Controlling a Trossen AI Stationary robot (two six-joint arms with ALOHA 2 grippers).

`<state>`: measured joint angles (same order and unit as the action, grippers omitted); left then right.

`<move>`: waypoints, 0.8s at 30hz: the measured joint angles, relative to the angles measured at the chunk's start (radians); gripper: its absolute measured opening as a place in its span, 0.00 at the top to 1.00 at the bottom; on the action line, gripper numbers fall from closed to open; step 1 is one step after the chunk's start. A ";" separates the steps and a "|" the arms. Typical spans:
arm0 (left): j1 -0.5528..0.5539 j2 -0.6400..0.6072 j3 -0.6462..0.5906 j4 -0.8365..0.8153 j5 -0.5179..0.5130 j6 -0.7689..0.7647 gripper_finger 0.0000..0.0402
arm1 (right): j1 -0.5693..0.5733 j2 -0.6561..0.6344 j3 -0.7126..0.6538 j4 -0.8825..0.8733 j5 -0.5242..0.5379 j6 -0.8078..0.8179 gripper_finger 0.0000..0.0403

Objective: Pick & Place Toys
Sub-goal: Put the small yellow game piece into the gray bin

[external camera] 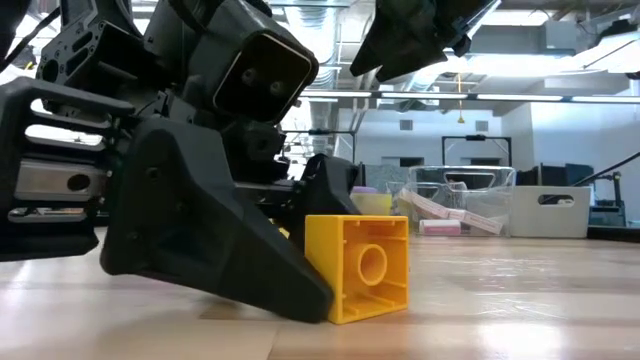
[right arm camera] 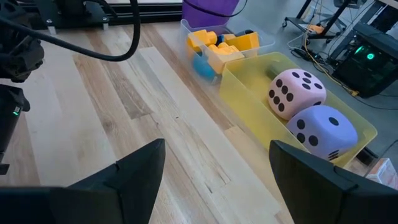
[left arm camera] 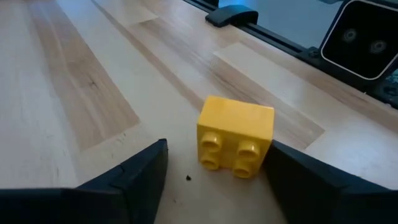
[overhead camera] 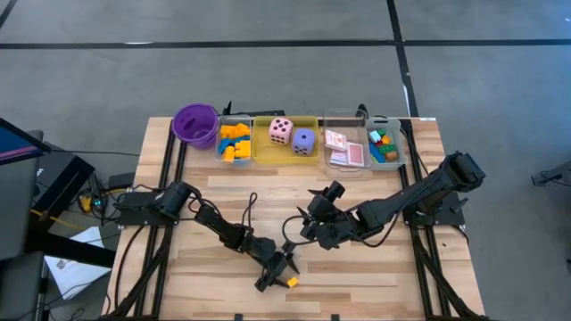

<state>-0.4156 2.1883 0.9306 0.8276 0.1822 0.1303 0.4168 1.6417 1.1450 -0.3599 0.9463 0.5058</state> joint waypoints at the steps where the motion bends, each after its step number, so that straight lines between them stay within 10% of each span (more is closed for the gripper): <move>1: 0.000 0.000 0.000 0.000 0.000 0.000 0.38 | 0.000 0.000 0.000 0.000 0.000 0.000 0.30; 13: 0.000 0.000 0.000 0.006 0.000 -0.007 0.67 | 0.000 0.000 0.000 0.001 -0.002 0.003 0.30; 24: 0.058 -0.080 -0.001 -0.093 -0.002 -0.066 0.64 | 0.005 0.000 0.000 0.001 -0.002 0.018 0.30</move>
<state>-0.3577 2.1087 0.9298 0.7341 0.1804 0.0646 0.4215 1.6417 1.1450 -0.3591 0.9443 0.5240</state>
